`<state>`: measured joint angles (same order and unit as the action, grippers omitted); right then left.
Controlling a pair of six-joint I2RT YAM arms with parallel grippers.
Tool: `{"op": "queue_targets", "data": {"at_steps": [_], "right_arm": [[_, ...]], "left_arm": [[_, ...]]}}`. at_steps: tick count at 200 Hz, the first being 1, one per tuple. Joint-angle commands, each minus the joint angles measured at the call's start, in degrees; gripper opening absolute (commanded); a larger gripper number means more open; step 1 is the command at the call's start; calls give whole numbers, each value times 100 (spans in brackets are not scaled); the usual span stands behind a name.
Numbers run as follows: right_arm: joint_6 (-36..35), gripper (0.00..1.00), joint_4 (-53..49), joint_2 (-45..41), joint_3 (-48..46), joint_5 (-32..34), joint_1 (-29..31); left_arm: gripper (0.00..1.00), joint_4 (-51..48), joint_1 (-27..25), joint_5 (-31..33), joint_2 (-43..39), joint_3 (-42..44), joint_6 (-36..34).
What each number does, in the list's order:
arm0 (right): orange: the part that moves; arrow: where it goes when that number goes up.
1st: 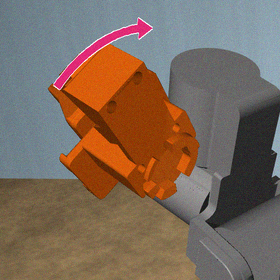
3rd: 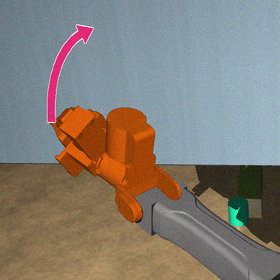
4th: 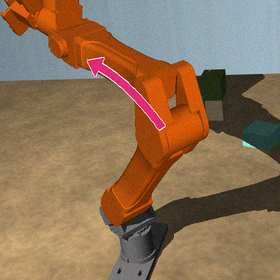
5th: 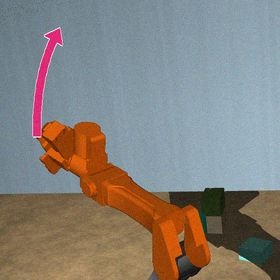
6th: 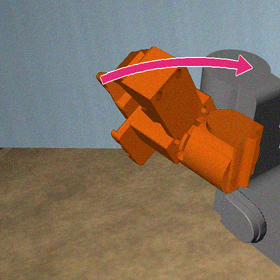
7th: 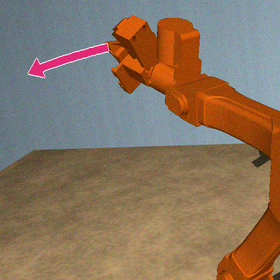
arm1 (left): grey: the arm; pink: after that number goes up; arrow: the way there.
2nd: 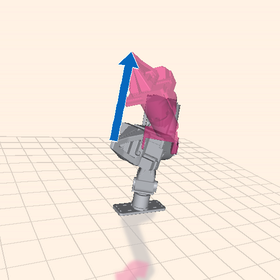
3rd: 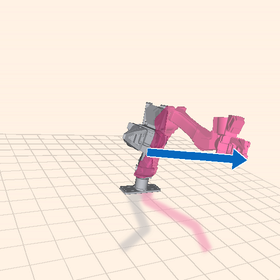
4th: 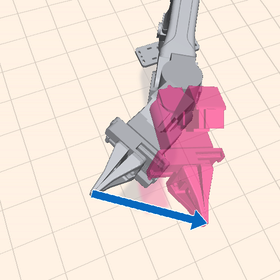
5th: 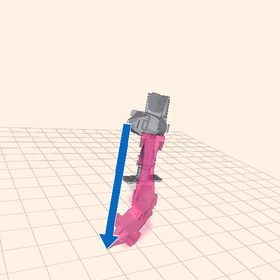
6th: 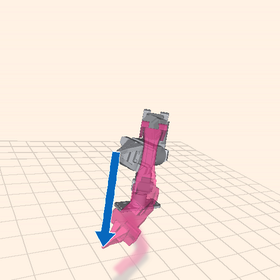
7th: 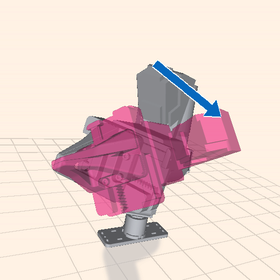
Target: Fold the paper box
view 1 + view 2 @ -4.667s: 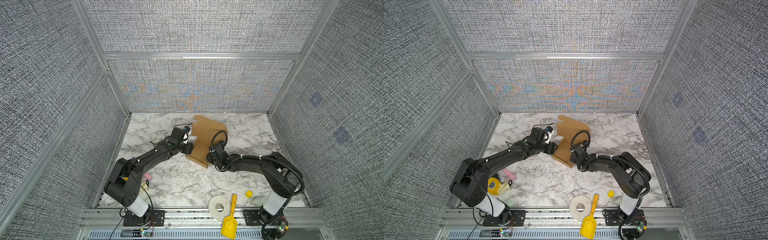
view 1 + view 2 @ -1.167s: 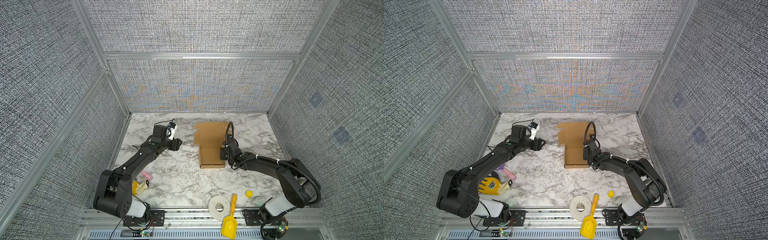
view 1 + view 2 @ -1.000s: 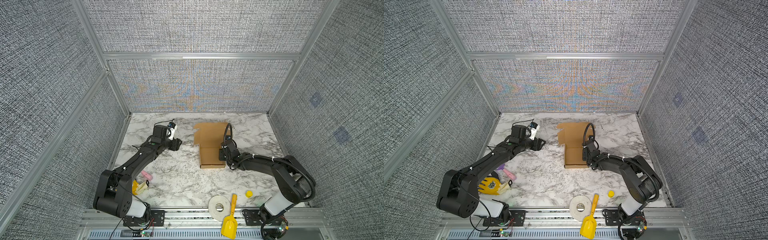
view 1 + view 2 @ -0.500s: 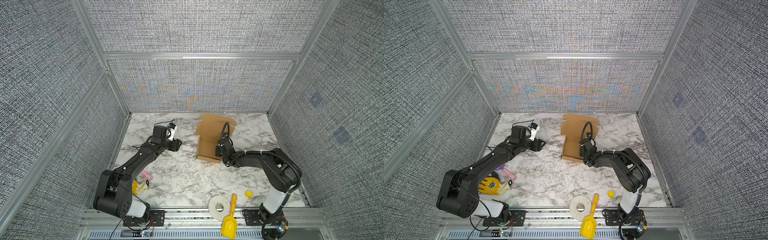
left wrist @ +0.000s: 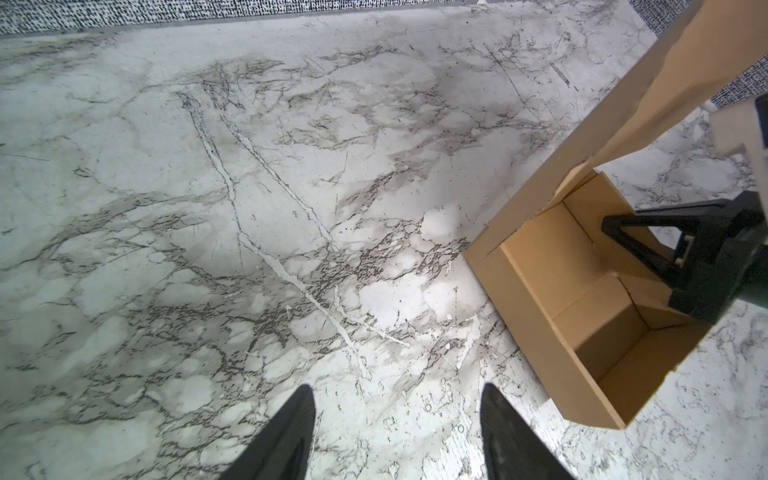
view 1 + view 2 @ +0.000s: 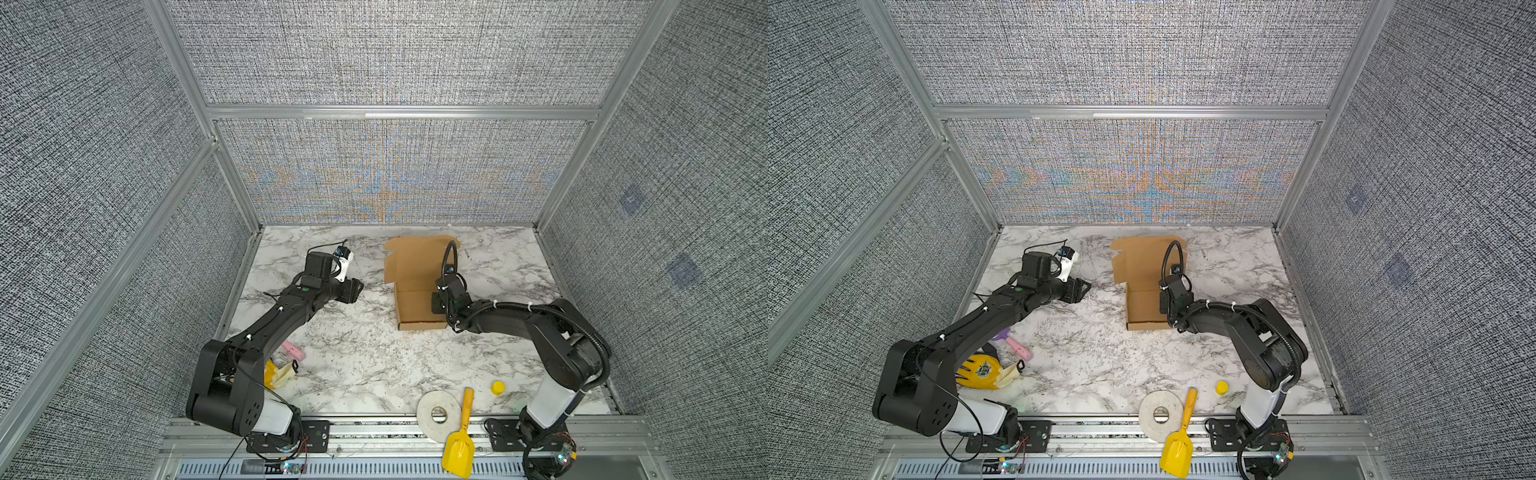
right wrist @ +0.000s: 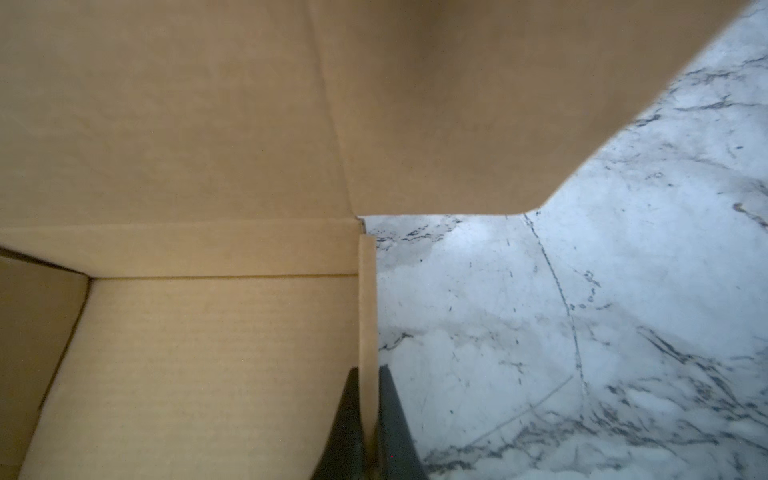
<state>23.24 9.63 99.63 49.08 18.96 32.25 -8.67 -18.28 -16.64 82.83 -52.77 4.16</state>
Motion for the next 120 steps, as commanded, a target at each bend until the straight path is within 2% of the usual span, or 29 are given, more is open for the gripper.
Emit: {"op": "queue_targets", "data": {"at_steps": [1,14,51,81,120], "right_arm": [[-32,21,-412,-193,117,-198,13],[2,37,-731,-451,180,-142,27],[383,59,-1393,-1645,-254,17,57],[709,65,-2312,-2573,-634,228,60],[1583,69,-3673,-3810,-1258,511,62]], "left_arm": [[65,142,1,-73,-1,-6,-17],[65,173,10,-9,17,39,-41],[65,154,18,-99,39,-11,-69],[65,135,28,-30,49,-26,-60],[65,199,29,-6,23,23,-72]]}}
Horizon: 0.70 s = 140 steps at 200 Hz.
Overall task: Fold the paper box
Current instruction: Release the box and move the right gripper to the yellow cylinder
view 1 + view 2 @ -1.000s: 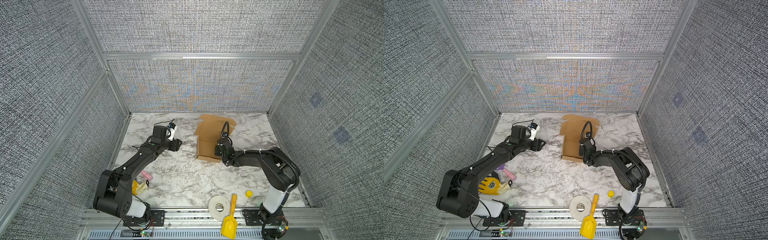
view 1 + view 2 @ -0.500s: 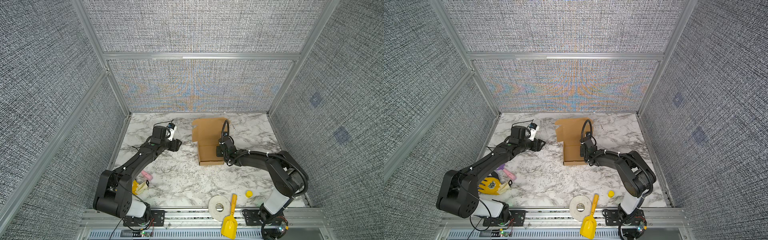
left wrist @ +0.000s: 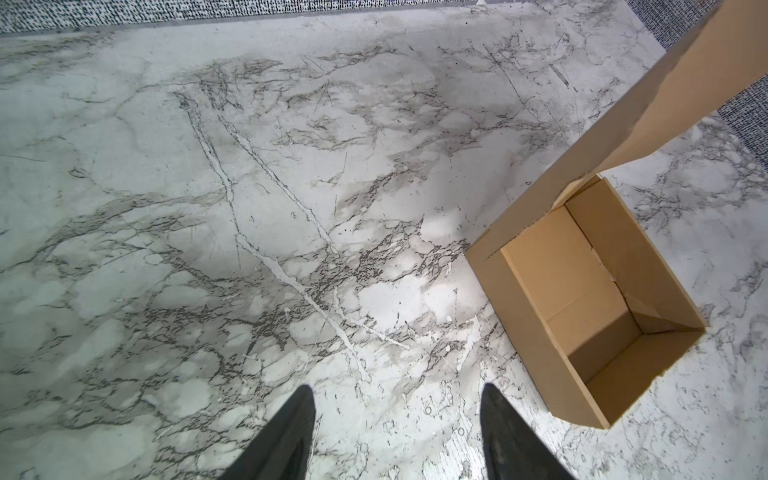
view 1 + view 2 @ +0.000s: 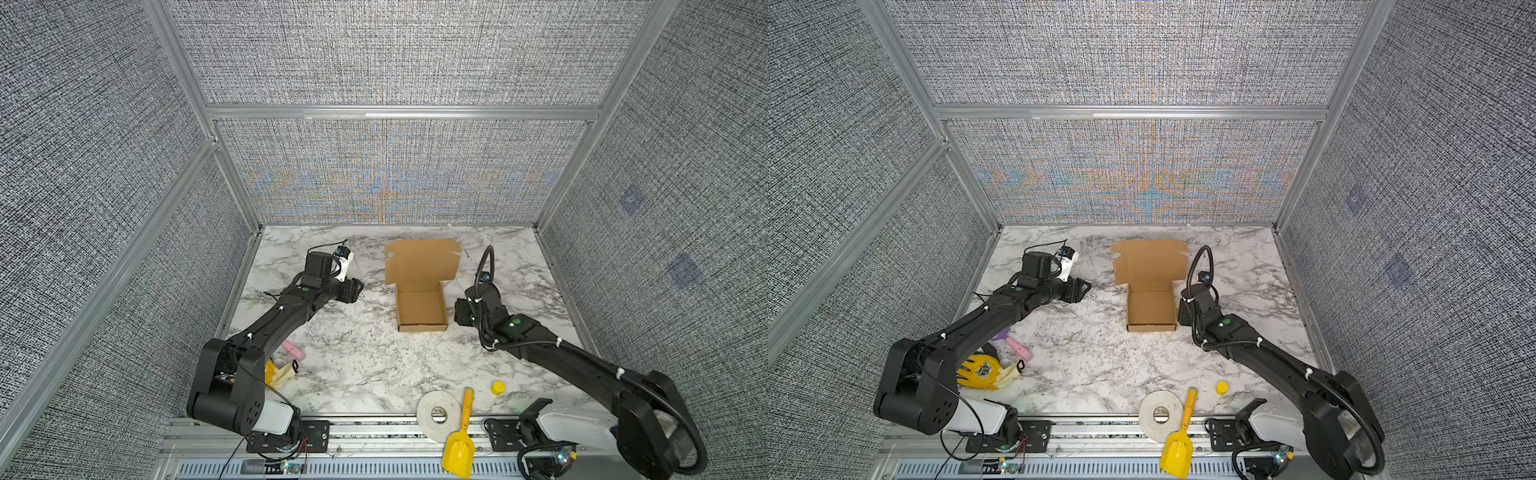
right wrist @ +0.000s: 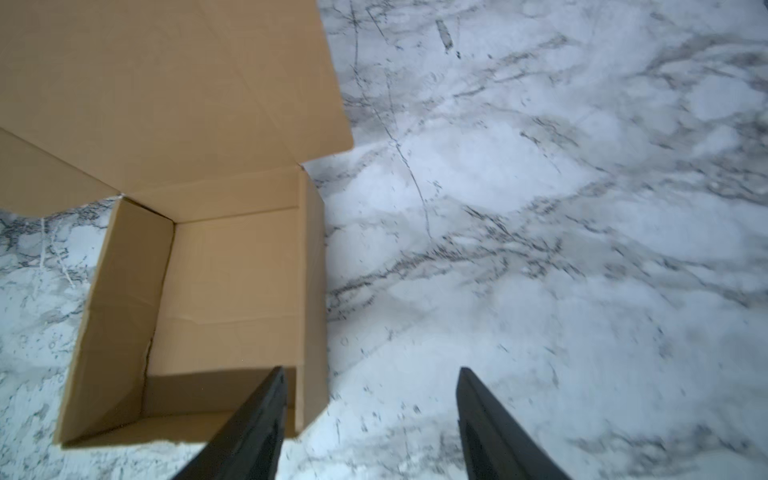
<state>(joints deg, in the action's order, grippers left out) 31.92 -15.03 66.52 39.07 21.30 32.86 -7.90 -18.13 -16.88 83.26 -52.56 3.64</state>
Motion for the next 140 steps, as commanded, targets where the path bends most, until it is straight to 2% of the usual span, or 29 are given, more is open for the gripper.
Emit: {"op": "queue_targets", "data": {"at_steps": [1,46,67,81,140], "right_arm": [[752,69,-1246,-526,-272,277,1],[1961,69,-2577,-1480,-716,-115,-5],[2523,69,-3085,-1753,-810,-293,0],[2887,69,-3321,-1884,-896,-404,0],[3560,62,-3676,-2239,-1296,-816,232]], "left_arm": [[65,118,12,22,-21,0,-16],[66,185,11,-38,-117,96,-326],[69,149,13,-526,-179,100,-732],[69,207,21,-592,-205,165,-746],[69,248,29,-519,-285,251,-742]]}}
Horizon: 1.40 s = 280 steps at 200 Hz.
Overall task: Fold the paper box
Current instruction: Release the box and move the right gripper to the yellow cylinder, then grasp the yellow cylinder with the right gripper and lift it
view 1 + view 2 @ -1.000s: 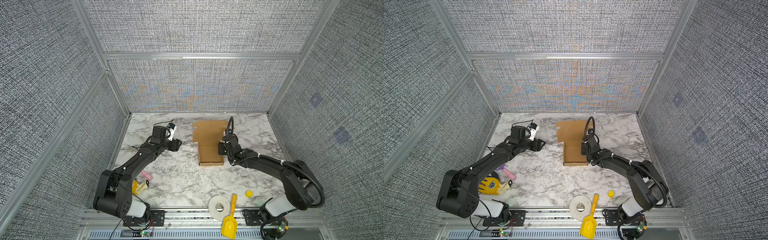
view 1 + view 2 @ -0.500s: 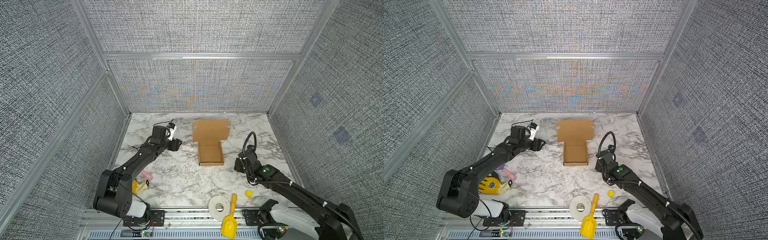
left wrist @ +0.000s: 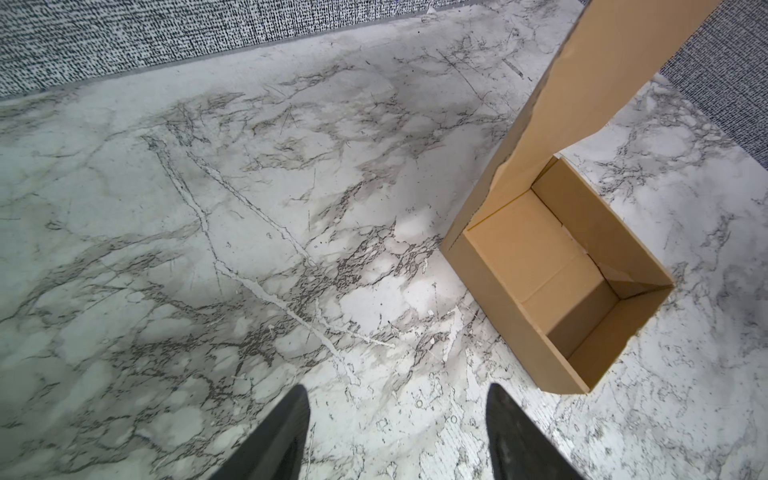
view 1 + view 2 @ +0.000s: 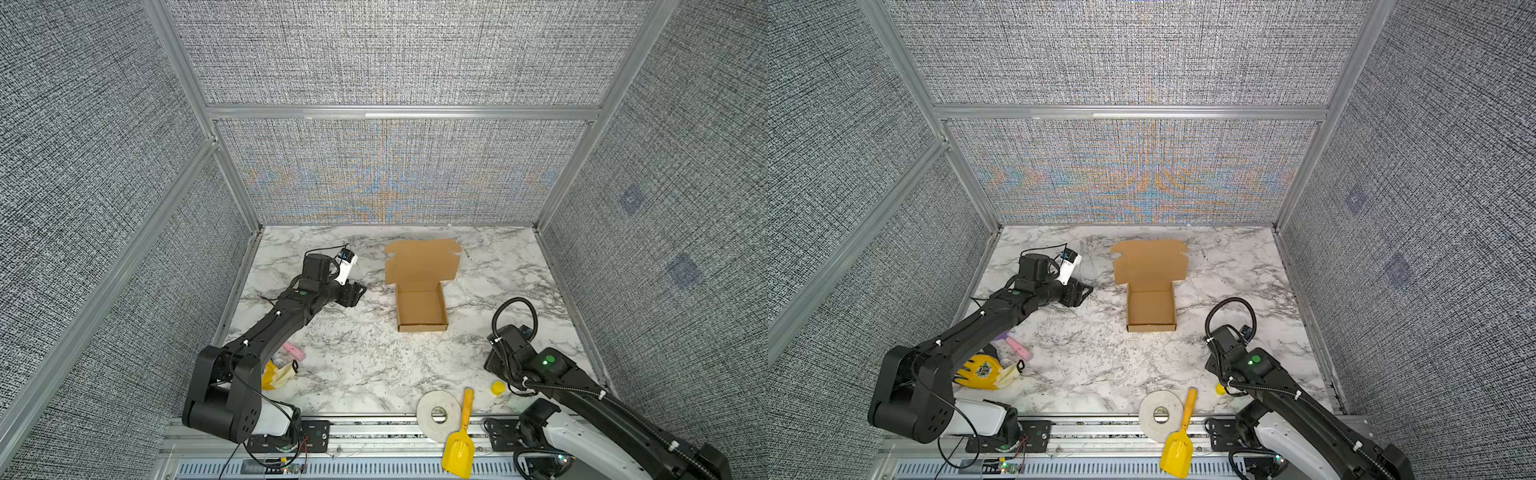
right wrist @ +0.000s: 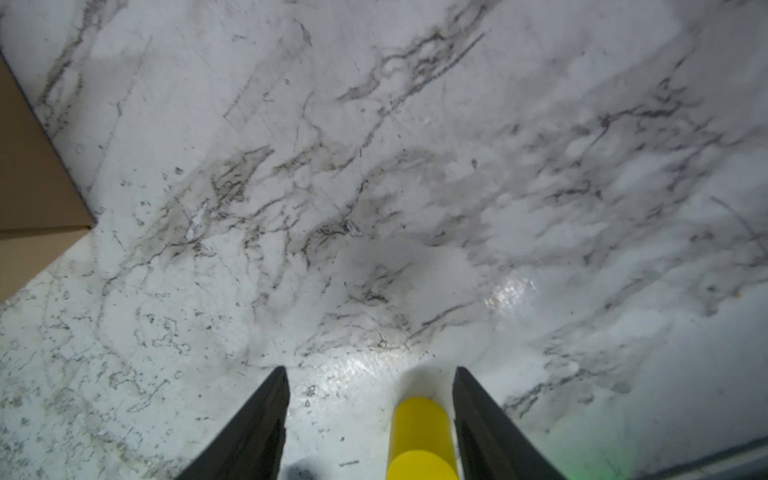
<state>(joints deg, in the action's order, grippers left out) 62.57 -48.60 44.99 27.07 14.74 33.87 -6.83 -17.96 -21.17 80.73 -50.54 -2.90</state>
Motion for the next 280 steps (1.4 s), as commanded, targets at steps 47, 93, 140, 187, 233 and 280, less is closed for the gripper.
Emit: {"op": "queue_targets", "data": {"at_steps": [47,93,140,187,233,280], "right_arm": [[704,59,-414,0,-171,-192,414],[793,54,-422,33,-298,-253,515],[820,46,-316,66,-393,-304,569],[779,41,-229,152,-364,-316,587],[727,38,-98,322,-263,-313,604],[338,38,67,917,296,-103,604]], "left_arm": [[69,156,20,-108,-33,62,-39],[69,181,40,-140,-22,80,-26],[69,185,51,-171,-40,81,-18],[69,221,64,-174,-59,115,-27],[69,194,73,-216,-75,113,-9],[69,183,77,-226,-81,103,-9]]}}
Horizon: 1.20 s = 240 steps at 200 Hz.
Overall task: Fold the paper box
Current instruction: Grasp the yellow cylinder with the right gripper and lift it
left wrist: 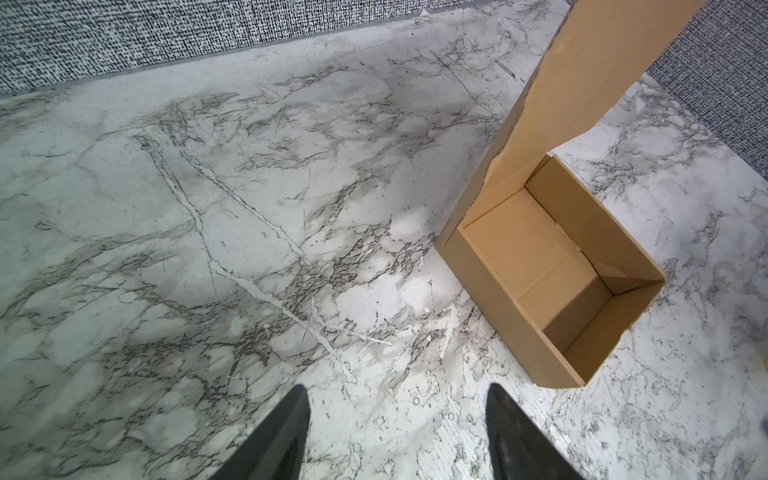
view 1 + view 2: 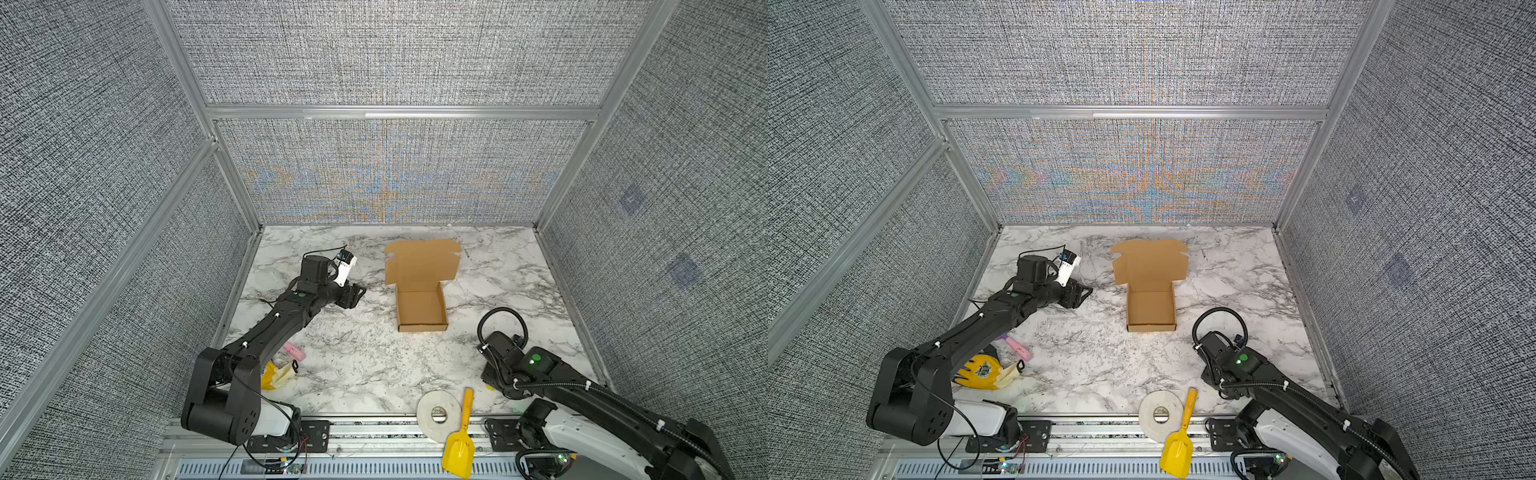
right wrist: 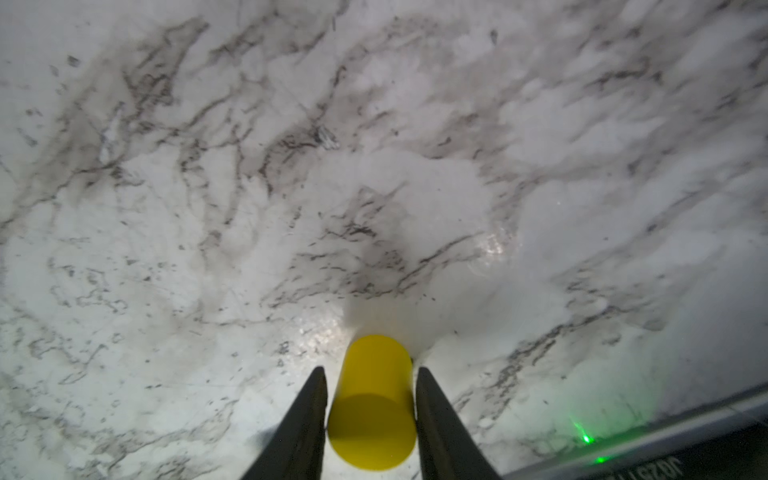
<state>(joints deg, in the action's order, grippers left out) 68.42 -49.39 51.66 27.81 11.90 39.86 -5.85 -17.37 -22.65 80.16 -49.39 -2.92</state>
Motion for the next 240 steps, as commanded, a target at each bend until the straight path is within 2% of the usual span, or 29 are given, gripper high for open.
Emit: {"op": "queue_targets", "data": {"at_steps": [1,53,65,103,119,178,204,240], "right_arm": [[-267,38,165,258,228,190,5],[-930,38,505,1419,1398,430,-57],[-1309,38,586,1744,1740,470,-98],[-1643,38,440,2507,2297,262,-255],[-1515,41,328,2399,2110,269,-250],[-773,54,224,777,599,-93,-258],[-687,55,349,604,230,-267,-251],[-685,55,502,856,156,-376,-252]], "left_arm": [[69,88,16,-79,-21,-2,-7],[69,113,40,-52,-7,15,-35],[69,147,44,-19,15,36,-49],[69,107,49,-83,-57,29,-33],[69,138,53,-41,-53,68,-45],[69,120,69,-131,138,-25,109],[69,135,67,-165,156,-28,120],[69,59,62,-143,149,-59,95]]}}
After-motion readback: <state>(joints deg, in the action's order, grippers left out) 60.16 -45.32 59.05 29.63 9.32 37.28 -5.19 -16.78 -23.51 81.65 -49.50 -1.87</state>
